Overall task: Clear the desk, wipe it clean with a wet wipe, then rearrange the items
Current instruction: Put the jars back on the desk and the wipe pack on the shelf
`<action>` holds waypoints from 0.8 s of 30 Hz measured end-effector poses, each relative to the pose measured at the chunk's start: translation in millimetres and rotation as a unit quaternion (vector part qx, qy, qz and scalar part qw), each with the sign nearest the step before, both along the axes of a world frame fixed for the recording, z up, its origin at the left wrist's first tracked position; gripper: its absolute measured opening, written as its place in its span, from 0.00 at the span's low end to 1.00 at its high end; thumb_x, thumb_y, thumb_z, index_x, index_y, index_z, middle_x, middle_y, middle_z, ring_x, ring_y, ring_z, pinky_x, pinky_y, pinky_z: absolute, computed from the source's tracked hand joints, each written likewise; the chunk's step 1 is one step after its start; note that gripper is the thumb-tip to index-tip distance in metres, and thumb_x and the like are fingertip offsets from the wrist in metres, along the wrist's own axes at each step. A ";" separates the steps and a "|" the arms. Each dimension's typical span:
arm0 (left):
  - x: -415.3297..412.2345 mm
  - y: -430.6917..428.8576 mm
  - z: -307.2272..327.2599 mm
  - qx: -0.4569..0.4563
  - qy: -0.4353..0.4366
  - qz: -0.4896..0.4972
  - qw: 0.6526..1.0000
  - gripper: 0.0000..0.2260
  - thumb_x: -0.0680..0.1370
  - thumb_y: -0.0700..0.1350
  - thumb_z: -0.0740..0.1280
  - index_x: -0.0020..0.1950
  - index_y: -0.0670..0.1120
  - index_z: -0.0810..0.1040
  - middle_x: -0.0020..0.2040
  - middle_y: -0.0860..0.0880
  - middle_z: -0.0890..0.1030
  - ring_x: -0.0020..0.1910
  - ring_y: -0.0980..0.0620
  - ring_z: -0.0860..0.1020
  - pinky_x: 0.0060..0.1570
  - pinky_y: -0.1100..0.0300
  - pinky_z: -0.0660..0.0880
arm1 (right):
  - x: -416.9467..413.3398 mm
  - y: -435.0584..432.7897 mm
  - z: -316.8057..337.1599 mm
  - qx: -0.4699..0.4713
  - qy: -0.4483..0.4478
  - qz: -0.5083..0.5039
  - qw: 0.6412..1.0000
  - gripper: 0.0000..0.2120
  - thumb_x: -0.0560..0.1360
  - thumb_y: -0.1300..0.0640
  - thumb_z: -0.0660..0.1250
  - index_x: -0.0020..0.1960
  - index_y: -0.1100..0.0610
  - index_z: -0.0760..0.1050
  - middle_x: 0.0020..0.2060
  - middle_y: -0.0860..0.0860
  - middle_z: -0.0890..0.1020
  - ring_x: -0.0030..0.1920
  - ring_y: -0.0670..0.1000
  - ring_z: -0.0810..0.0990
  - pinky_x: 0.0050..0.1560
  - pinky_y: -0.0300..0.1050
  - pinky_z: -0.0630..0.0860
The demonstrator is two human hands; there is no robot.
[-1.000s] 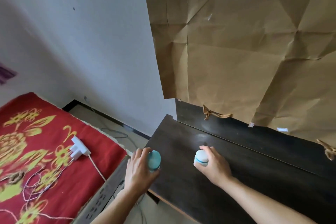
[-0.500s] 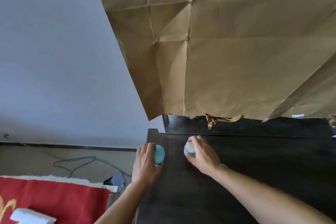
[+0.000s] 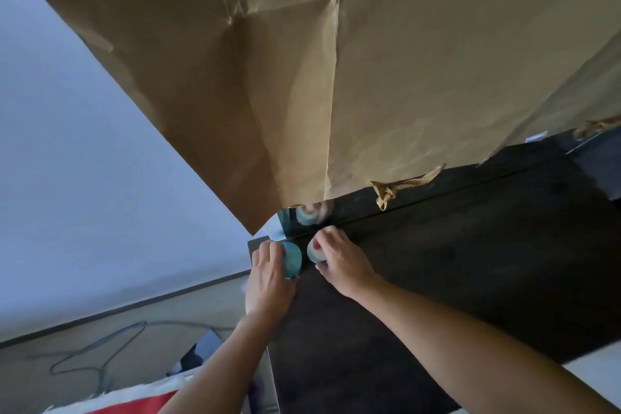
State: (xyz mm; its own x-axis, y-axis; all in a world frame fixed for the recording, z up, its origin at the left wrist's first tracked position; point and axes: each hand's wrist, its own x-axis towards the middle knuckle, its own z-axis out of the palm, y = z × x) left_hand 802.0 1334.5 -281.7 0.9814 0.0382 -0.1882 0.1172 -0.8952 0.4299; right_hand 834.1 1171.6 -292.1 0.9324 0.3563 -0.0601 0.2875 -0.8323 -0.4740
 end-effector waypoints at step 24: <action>-61.8 -355.3 128.3 -0.008 -0.135 -0.109 0.985 0.05 0.76 0.46 0.62 0.48 0.45 0.74 0.46 0.46 0.81 0.45 0.41 0.79 0.40 0.53 0.73 | -101.3 -425.7 124.1 0.003 -0.118 -0.120 0.986 0.10 0.73 0.49 0.66 0.52 0.52 0.76 0.46 0.45 0.79 0.45 0.48 0.81 0.41 0.45 0.78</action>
